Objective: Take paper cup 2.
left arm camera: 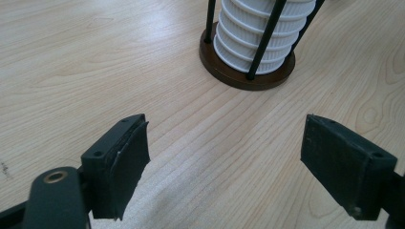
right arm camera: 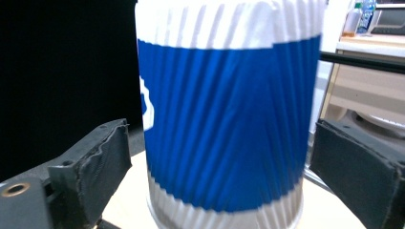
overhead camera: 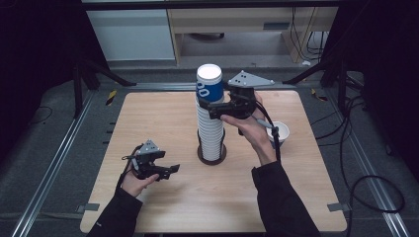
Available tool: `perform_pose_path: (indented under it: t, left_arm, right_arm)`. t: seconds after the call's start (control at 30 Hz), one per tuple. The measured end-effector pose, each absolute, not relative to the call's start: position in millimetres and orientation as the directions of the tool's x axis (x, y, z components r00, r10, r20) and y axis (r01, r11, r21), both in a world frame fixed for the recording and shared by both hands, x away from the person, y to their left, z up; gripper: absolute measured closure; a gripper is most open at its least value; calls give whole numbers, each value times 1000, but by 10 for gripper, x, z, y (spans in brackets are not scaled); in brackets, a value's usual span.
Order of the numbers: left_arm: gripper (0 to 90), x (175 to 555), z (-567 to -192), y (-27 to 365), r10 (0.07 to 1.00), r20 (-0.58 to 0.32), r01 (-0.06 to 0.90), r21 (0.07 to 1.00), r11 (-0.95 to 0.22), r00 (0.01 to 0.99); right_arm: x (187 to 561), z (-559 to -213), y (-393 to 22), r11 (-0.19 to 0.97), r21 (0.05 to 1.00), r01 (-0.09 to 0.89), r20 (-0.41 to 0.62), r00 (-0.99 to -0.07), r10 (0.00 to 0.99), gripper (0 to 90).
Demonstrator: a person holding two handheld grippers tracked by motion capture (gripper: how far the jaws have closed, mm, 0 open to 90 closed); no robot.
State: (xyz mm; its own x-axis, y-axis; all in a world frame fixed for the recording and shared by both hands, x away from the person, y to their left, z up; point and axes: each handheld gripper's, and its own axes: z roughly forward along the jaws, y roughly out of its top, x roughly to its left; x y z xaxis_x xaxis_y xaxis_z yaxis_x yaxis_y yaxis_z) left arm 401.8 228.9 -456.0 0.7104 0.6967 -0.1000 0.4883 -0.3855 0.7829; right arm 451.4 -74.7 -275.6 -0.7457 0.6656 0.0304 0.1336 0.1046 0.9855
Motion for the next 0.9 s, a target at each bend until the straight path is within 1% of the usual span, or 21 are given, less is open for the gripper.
perform_pose_path:
  t: [0.13,0.37,0.5,0.83,0.9]
  left_arm:
    - [160,4018,-4560,2289,696,-100,488,783,-386,711]
    - [160,4015,-4557,2289,696,-101,487,784,-384,711]
    - [160,4014,-4557,2286,695,-101,487,784,-385,712]
    - [160,4016,-4560,2288,696,-101,489,783,-385,711]
    - [160,4016,-4560,2289,696,-102,489,783,-385,711]
  right_arm:
    - [4562,-2769,-685,102,984,144,41,-749,662,86]
    - [4600,-2803,-636,124,981,149,26,-736,677,118]
    - [4613,-2824,-640,136,978,159,25,-733,680,164]
    - [4591,-2803,-657,149,978,148,9,-739,674,173]
    - [4584,-2787,-666,138,981,135,7,-739,674,178]
